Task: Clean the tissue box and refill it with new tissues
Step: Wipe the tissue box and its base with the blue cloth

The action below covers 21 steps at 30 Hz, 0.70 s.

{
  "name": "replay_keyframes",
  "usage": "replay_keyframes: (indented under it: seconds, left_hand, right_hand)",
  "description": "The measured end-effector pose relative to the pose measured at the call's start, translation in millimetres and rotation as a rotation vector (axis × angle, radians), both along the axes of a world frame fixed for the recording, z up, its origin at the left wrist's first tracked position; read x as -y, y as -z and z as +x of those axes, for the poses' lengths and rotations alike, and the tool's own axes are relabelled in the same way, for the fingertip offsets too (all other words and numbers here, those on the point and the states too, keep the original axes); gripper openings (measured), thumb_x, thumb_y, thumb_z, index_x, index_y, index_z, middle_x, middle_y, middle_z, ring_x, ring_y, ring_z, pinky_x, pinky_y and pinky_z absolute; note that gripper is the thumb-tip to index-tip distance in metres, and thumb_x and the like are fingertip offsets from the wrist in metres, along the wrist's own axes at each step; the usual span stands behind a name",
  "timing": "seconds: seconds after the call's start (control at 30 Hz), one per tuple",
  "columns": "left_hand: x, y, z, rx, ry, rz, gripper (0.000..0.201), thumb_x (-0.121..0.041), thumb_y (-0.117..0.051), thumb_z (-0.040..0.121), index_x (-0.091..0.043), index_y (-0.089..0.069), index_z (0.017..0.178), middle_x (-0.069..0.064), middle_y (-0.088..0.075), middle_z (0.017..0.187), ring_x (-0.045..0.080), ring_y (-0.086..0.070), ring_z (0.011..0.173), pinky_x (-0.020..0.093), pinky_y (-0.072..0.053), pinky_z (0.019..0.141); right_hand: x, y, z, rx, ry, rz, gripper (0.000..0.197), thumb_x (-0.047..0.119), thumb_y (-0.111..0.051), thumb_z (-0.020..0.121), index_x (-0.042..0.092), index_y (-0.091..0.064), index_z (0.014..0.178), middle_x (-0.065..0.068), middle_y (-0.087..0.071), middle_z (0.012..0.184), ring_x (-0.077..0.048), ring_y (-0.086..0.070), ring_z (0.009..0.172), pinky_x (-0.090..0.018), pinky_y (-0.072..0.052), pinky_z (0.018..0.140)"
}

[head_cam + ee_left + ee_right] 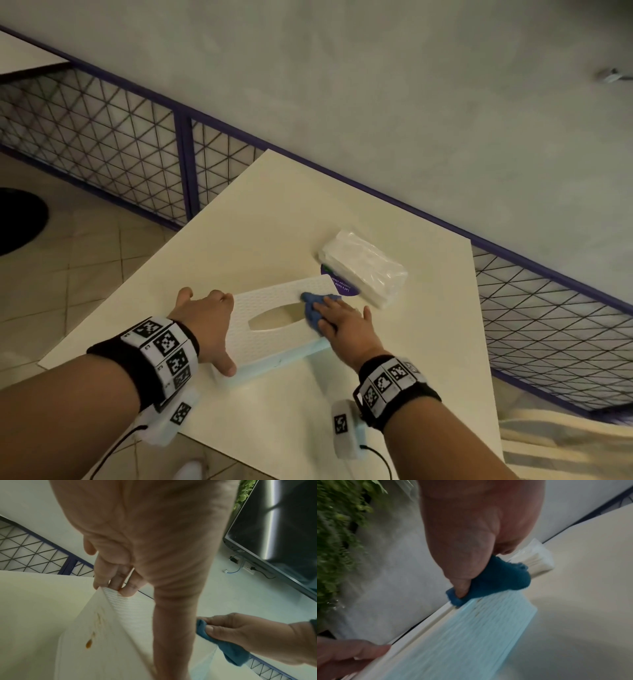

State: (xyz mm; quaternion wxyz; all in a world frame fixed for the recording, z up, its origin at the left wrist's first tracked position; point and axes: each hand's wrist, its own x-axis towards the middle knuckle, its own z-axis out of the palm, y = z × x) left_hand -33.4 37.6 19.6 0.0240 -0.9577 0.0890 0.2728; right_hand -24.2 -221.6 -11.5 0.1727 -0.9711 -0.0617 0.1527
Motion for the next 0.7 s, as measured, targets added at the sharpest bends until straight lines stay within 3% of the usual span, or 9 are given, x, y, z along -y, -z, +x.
replay_keyframes:
  seconds: [0.13, 0.27, 0.43, 0.57, 0.7]
  left_hand:
    - [1, 4, 1, 0.026, -0.006, -0.017, 0.127, -0.074, -0.071, 0.047, -0.014, -0.020, 0.146, -0.002, -0.032, 0.146, 0.012, -0.042, 0.128, 0.046, -0.008, 0.113]
    - [-1, 5, 1, 0.045, 0.004, -0.034, 0.123, -0.074, -0.071, 0.045, -0.015, -0.025, 0.143, -0.003, -0.035, 0.141, 0.013, -0.044, 0.123, 0.044, -0.012, 0.112]
    - [-2, 6, 2, 0.049, 0.013, -0.053, 0.122, -0.073, -0.072, 0.044, -0.017, -0.027, 0.142, -0.003, -0.036, 0.138, 0.016, -0.043, 0.122, 0.042, -0.014, 0.113]
    - [-2, 7, 3, 0.052, 0.004, -0.058, 0.118, -0.072, -0.073, 0.043, -0.018, -0.030, 0.139, -0.003, -0.039, 0.134, 0.017, -0.044, 0.119, 0.041, -0.015, 0.113]
    - [-1, 5, 2, 0.051, 0.000, -0.062, 0.111, -0.072, -0.072, 0.043, -0.021, -0.034, 0.133, -0.005, -0.041, 0.128, 0.016, -0.046, 0.113, 0.041, -0.019, 0.109]
  right_hand:
    - [-30, 3, 6, -0.013, 0.009, -0.088, 0.045, 0.029, -0.032, 0.101, 0.027, -0.030, 0.147, 0.001, -0.018, 0.159, -0.019, -0.012, 0.147, -0.046, 0.000, 0.117]
    - [-28, -1, 19, -0.049, -0.019, -0.086, 0.045, 0.035, -0.030, 0.101, 0.032, -0.030, 0.146, 0.007, -0.022, 0.158, -0.016, -0.015, 0.146, -0.051, 0.000, 0.116]
    - [-27, 1, 61, -0.100, 0.115, -0.265, 0.052, 0.030, -0.026, 0.101, 0.024, -0.012, 0.151, -0.005, -0.010, 0.160, -0.024, -0.013, 0.146, -0.048, -0.010, 0.118]
    - [-71, 5, 45, -0.082, -0.063, -0.276, 0.053, 0.026, -0.026, 0.101, 0.018, -0.009, 0.151, -0.009, -0.007, 0.160, -0.027, -0.007, 0.147, -0.048, -0.009, 0.118]
    - [-77, 5, 36, -0.079, -0.246, -0.211, 0.049, 0.028, -0.029, 0.101, 0.025, -0.020, 0.149, -0.002, -0.012, 0.160, -0.023, -0.012, 0.147, -0.053, -0.007, 0.116]
